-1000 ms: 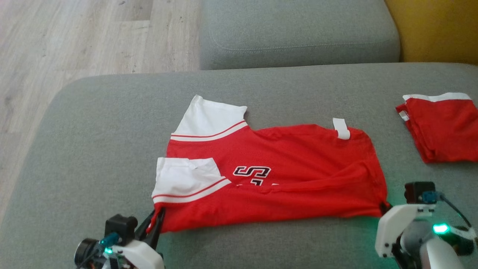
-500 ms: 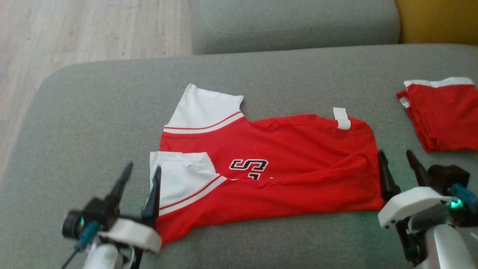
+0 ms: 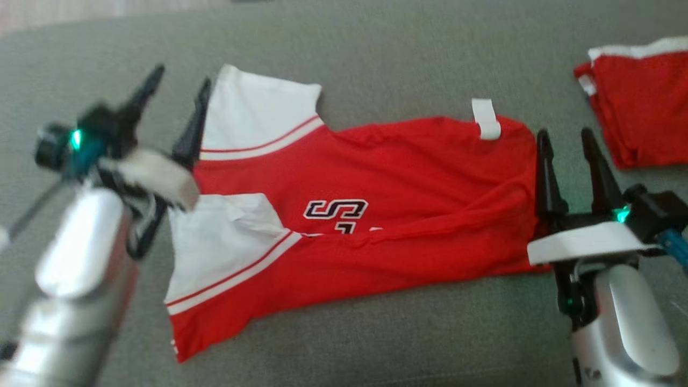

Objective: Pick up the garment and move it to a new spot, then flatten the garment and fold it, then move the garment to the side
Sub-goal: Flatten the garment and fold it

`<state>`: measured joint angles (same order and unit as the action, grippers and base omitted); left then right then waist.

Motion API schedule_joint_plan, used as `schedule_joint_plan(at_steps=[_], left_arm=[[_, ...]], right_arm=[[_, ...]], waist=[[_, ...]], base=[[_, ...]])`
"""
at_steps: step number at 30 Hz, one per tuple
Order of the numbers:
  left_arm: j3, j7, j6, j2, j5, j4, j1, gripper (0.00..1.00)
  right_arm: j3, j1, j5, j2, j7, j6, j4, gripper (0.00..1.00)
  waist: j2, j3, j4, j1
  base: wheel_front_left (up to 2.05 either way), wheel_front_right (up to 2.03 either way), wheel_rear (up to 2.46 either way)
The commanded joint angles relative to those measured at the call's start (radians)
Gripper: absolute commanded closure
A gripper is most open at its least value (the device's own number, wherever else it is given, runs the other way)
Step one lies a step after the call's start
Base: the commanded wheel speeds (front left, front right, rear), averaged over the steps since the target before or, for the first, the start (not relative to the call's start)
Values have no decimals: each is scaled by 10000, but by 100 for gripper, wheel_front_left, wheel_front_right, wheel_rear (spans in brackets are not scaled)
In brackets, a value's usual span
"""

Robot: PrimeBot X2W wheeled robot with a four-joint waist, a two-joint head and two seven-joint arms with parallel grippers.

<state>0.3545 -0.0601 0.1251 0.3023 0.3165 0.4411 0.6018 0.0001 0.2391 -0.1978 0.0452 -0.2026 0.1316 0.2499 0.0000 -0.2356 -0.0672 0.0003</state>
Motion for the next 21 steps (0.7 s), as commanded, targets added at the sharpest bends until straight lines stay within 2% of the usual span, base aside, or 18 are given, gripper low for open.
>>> schedule_joint_plan(at_steps=[1,5,11,21], left_arm=[[44,416,44,625,197,-65,777,0],[1359,1927,51,1469,1631,605,2164,0],[2491,3346,53,2383,3392,1580,3600,0],[3743,3799,54,2926,4756,2661,4679,0]], right_arm=[[309,299,-144,51,-146,-9,-352,0],[569,646,-407,51,-389,-9,-523,0],[893,1008,-568,51,-538,-9,-740,0],[929,1155,-626,51,-587,-9,-904,0]], waist=[[0,-782,-524,-3],[0,-1414,-888,-3],[0,-2089,-1316,-3],[0,-2660,-1620,-3]], base=[[0,0,0],[0,0,0],[0,0,0],[0,0,0]])
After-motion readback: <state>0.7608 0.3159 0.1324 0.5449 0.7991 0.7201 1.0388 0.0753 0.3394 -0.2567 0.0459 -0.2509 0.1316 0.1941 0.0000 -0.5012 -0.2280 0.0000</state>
